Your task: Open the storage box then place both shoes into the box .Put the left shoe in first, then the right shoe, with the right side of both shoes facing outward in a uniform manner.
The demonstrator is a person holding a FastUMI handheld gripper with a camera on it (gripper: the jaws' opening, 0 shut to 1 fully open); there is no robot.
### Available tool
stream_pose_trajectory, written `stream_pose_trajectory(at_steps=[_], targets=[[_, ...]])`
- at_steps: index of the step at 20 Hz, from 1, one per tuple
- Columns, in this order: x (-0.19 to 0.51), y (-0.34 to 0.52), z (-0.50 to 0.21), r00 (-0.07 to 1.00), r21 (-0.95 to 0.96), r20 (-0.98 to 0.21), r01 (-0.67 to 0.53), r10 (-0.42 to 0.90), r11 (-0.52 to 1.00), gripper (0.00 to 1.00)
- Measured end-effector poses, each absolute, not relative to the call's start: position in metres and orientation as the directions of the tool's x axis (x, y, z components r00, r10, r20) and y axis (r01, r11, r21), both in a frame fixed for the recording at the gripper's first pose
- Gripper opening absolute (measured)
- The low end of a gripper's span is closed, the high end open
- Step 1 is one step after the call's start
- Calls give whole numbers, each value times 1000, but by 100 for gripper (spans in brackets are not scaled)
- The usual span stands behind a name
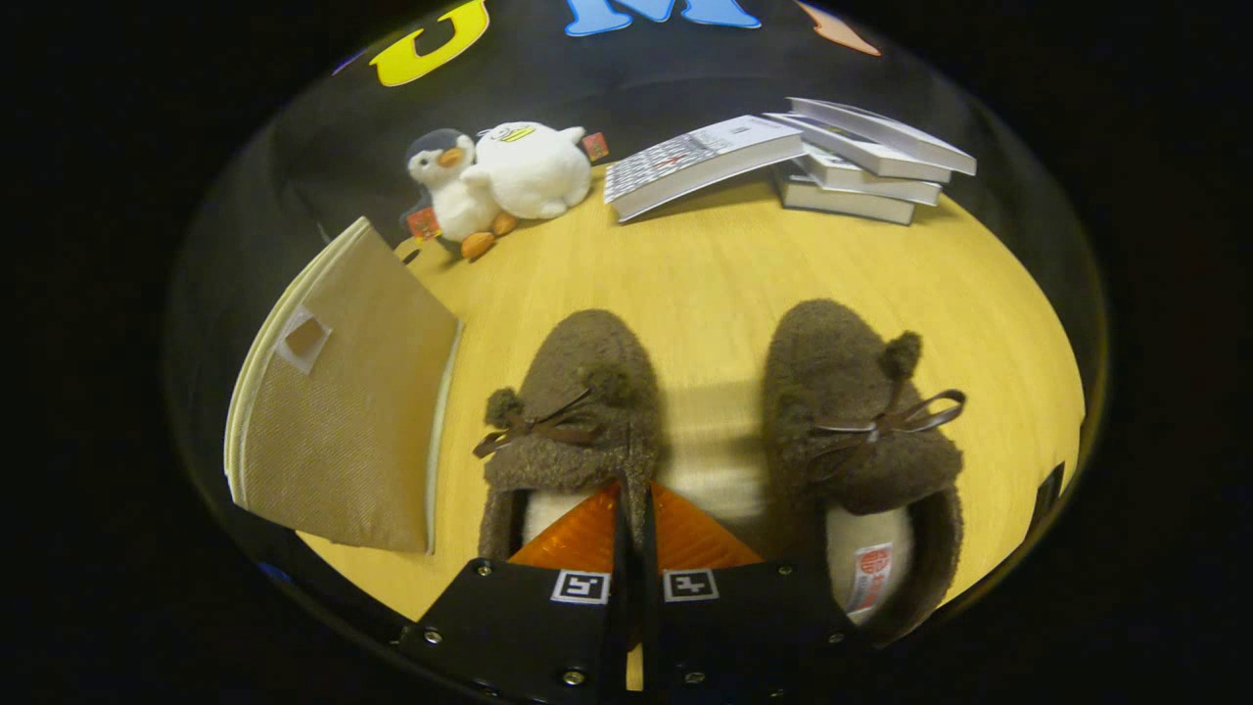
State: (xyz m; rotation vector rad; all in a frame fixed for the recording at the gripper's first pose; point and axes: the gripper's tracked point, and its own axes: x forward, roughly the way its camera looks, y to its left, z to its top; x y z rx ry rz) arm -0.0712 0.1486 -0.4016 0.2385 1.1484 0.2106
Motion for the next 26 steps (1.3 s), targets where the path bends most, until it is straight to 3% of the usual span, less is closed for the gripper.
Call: stream_pose_trajectory(at_steps=[5, 16, 26], targets=[[-70, 158, -389, 396, 354, -853, -44, 342, 934, 6], [-43, 183, -310, 446, 535, -775, 86, 447, 841, 6], [0, 233, -212, 517, 639, -673, 46, 529, 768, 6]])
